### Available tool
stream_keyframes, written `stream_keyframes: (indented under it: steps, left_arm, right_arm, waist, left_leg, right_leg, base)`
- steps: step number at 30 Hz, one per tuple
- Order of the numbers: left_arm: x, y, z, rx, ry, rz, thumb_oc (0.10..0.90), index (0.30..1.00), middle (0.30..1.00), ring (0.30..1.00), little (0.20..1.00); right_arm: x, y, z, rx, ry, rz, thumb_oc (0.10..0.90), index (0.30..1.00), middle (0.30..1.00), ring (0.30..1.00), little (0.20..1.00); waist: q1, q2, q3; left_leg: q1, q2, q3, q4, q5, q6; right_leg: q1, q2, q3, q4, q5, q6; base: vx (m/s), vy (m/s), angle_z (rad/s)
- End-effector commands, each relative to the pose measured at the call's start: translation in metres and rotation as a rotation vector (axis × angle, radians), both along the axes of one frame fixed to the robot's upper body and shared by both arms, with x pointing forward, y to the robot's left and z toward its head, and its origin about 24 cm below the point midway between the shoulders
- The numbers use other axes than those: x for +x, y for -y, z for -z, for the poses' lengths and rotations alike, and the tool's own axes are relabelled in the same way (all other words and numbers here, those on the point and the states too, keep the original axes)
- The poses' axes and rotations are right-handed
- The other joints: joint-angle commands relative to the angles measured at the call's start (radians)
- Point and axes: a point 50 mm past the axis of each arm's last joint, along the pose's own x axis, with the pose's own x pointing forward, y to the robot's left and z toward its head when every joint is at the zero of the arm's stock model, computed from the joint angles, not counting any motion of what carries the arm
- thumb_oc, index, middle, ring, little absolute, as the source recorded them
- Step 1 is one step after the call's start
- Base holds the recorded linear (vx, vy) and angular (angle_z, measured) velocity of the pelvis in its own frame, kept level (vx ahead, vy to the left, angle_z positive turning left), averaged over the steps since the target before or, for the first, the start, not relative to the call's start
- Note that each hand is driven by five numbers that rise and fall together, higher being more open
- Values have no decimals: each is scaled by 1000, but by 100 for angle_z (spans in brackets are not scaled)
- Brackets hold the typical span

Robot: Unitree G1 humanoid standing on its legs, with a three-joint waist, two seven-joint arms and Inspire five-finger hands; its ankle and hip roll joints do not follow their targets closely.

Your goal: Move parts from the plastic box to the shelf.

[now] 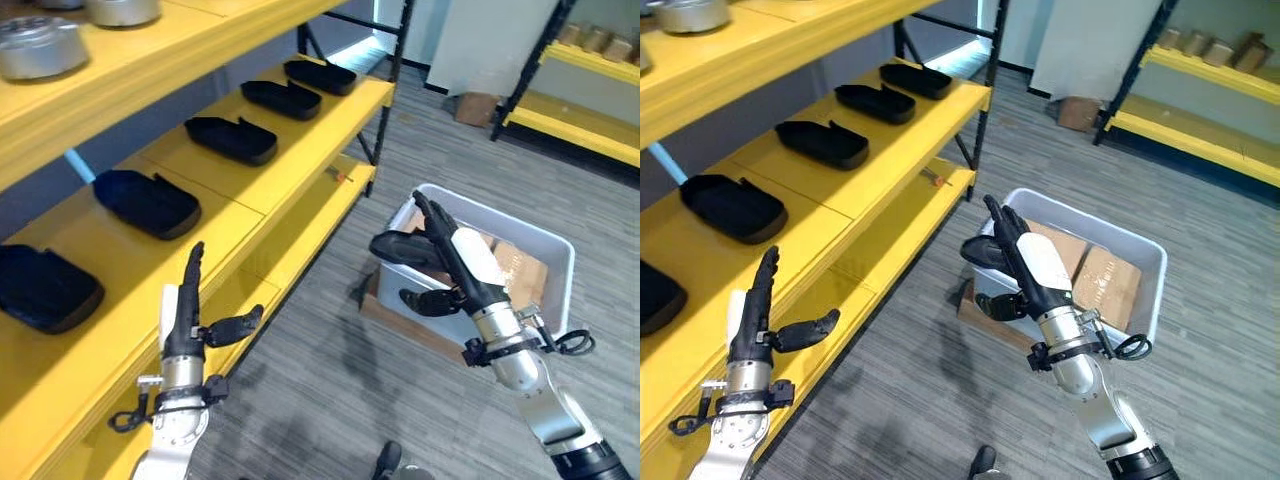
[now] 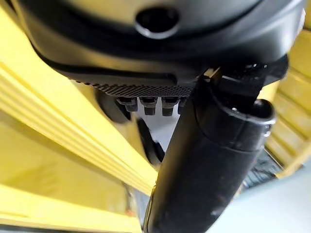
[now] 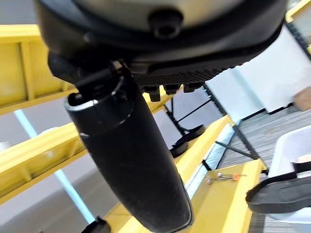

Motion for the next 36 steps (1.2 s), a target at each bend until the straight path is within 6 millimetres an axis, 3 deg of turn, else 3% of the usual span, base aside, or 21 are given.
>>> stream_keyframes:
  steps: [1, 7, 8, 11, 13, 14, 15, 16, 17, 19, 20, 21, 24, 28, 36]
  left_arm:
    - [3, 5, -59, 48, 311, 89, 900, 1000, 1000, 1000, 1000]
    - [4, 11, -62, 31, 333, 104, 900, 1000, 1000, 1000, 1000]
    - [4, 12, -63, 29, 342, 109, 900, 1000, 1000, 1000, 1000]
    - [4, 15, -64, 14, 345, 126, 900, 1000, 1000, 1000, 1000]
    - [5, 16, -64, 5, 349, 129, 900, 1000, 1000, 1000, 1000]
    - [7, 19, -63, -12, 345, 142, 900, 1000, 1000, 1000, 1000]
    - [7, 19, -64, -11, 345, 143, 900, 1000, 1000, 1000, 1000]
    - [7, 19, -62, -16, 337, 140, 900, 1000, 1000, 1000, 1000]
    - [6, 18, -60, -16, 330, 138, 900, 1000, 1000, 1000, 1000]
    - [5, 18, -58, -11, 321, 134, 900, 1000, 1000, 1000, 1000]
    - [6, 18, -57, -3, 319, 134, 900, 1000, 1000, 1000, 1000]
    - [6, 17, -56, 3, 318, 124, 900, 1000, 1000, 1000, 1000]
    - [5, 15, -55, 6, 314, 115, 900, 1000, 1000, 1000, 1000]
    - [4, 16, -48, -14, 290, 118, 900, 1000, 1000, 1000, 1000]
    - [2, 10, -43, 5, 246, 110, 900, 1000, 1000, 1000, 1000]
  right_arm:
    - [-8, -23, -60, 151, 328, -142, 900, 1000, 1000, 1000, 1000]
    - [-10, -23, -59, 157, 333, -151, 900, 1000, 1000, 1000, 1000]
    - [-11, -23, -58, 157, 327, -156, 900, 1000, 1000, 1000, 1000]
    - [-13, -20, -57, 157, 316, -157, 900, 1000, 1000, 1000, 1000]
    - [-14, -19, -56, 152, 313, -152, 900, 1000, 1000, 1000, 1000]
    - [-13, -19, -54, 150, 299, -155, 900, 1000, 1000, 1000, 1000]
    - [-12, -19, -54, 151, 300, -155, 900, 1000, 1000, 1000, 1000]
    - [-12, -19, -53, 152, 293, -157, 900, 1000, 1000, 1000, 1000]
    - [-12, -18, -52, 147, 290, -156, 900, 1000, 1000, 1000, 1000]
    - [-13, -19, -51, 138, 281, -160, 900, 1000, 1000, 1000, 1000]
    - [-12, -21, -49, 141, 272, -172, 900, 1000, 1000, 1000, 1000]
    - [-8, -24, -50, 140, 276, -186, 900, 1000, 1000, 1000, 1000]
    - [-7, -24, -53, 134, 282, -192, 900, 1000, 1000, 1000, 1000]
    - [-12, -16, -45, 123, 244, -164, 900, 1000, 1000, 1000, 1000]
    - [-16, -12, -34, 126, 176, -138, 900, 1000, 1000, 1000, 1000]
  waist:
    - [6, -17, -71]
    - [-8, -4, -59]
    - [-11, -4, -53]
    - [-11, -15, -35]
    - [-9, -18, -29]
    - [17, -41, -6]
    - [14, -44, -9]
    - [21, -55, -5]
    - [23, -61, -4]
    - [45, -67, 7]
    - [86, -64, 27]
    - [104, -51, 37]
    - [99, -35, 35]
    - [82, -23, 0]
    - [68, -55, -59]
  left_leg:
    - [27, 31, 3, 4, 16, -61]
    - [26, 87, -15, 112, 74, -91]
    - [19, 103, -37, 182, 97, -94]
    - [-48, 99, -97, 364, 111, -71]
    - [-79, 87, -128, 397, 118, -64]
    - [-176, -38, -201, 372, 33, 7]
    - [-184, -44, -203, 376, 30, 13]
    - [-218, -93, -229, 343, -17, 33]
    - [-233, -106, -230, 289, -38, 37]
    - [-283, -140, -292, 202, -30, 34]
    - [-330, -221, -471, 112, 24, 19]
    - [-337, -271, -622, 36, 53, 7]
    - [-325, -284, -657, 12, 65, 3]
    - [-257, -279, -630, -40, 57, 17]
    - [-167, -302, -518, -64, -3, 69]
  right_leg:
    - [39, 5, 79, -52, -63, 62]
    - [47, 82, 120, -56, -110, 11]
    - [50, 111, 145, -56, -125, -9]
    - [63, 142, 175, -56, -157, -48]
    - [65, 143, 178, -56, -165, -53]
    - [54, 121, 190, -56, -151, -57]
    - [51, 114, 187, -56, -151, -53]
    - [48, 106, 198, -56, -144, -43]
    - [45, 98, 207, -56, -135, -29]
    - [48, 90, 235, -56, -127, -17]
    - [57, 95, 271, -56, -122, -13]
    - [62, 110, 316, -56, -126, -11]
    - [74, 121, 346, -56, -136, -10]
    - [95, 119, 367, -56, -145, -7]
    - [113, 74, 441, -53, -140, 19]
  base:
    - [110, -359, -16]
    - [67, -197, -24]
    - [85, -245, -52]
    - [50, -211, -73]
    - [-49, -74, -42]
    - [-110, -8, -26]
    - [-113, 28, -14]
    - [8, 58, -20]
    - [25, 70, -24]
    - [52, 97, -38]
    - [83, 127, -87]
    - [69, 92, -118]
    - [69, 108, -101]
    - [109, 187, -76]
    - [144, 163, -33]
